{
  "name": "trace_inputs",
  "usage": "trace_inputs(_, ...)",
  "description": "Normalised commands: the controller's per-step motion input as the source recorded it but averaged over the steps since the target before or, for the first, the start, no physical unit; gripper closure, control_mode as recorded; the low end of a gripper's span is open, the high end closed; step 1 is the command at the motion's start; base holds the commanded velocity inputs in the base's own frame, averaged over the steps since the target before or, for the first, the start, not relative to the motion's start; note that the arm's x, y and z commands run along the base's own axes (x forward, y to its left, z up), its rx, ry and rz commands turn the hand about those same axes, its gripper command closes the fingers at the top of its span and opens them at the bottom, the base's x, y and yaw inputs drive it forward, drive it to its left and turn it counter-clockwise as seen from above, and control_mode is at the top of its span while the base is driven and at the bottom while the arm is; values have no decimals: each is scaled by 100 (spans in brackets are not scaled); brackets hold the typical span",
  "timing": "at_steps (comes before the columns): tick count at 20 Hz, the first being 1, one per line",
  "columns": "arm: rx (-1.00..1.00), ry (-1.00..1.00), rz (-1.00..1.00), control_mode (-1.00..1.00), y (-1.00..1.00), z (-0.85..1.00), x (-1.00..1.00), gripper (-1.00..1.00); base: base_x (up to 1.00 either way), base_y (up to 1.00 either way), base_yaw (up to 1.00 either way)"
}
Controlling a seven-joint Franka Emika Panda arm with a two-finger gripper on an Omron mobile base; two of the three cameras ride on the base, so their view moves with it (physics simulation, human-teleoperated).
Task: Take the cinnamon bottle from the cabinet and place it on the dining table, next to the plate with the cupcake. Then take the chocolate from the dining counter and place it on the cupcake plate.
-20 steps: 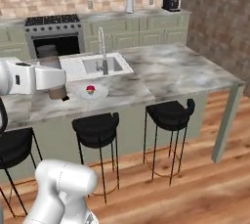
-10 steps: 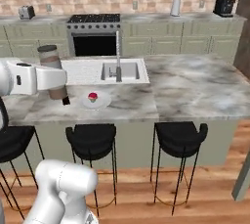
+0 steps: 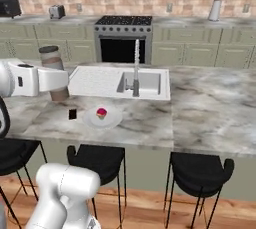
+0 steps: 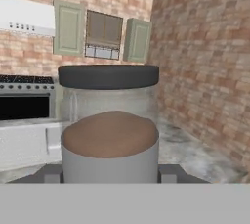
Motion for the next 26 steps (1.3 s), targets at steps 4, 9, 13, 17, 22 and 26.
trace_inputs(4, 0, 0, 0, 100, 0, 0, 0, 100, 51, -2, 9)
trace_inputs(9, 2, 4, 22, -100, -44, -31, 53, 100, 0, 0, 0)
trace_inputs(13, 2, 4, 43, -100, -72, -41, 52, 100, 0, 0, 0)
trace_inputs(17, 2, 7, 45, -100, -63, -56, 60, 100, 0, 0, 0)
trace_inputs(22, 5, 7, 45, -100, -53, -64, 74, 100, 0, 0, 0)
trace_inputs(26, 3, 7, 43, -100, -42, -71, 80, 100, 0, 0, 0)
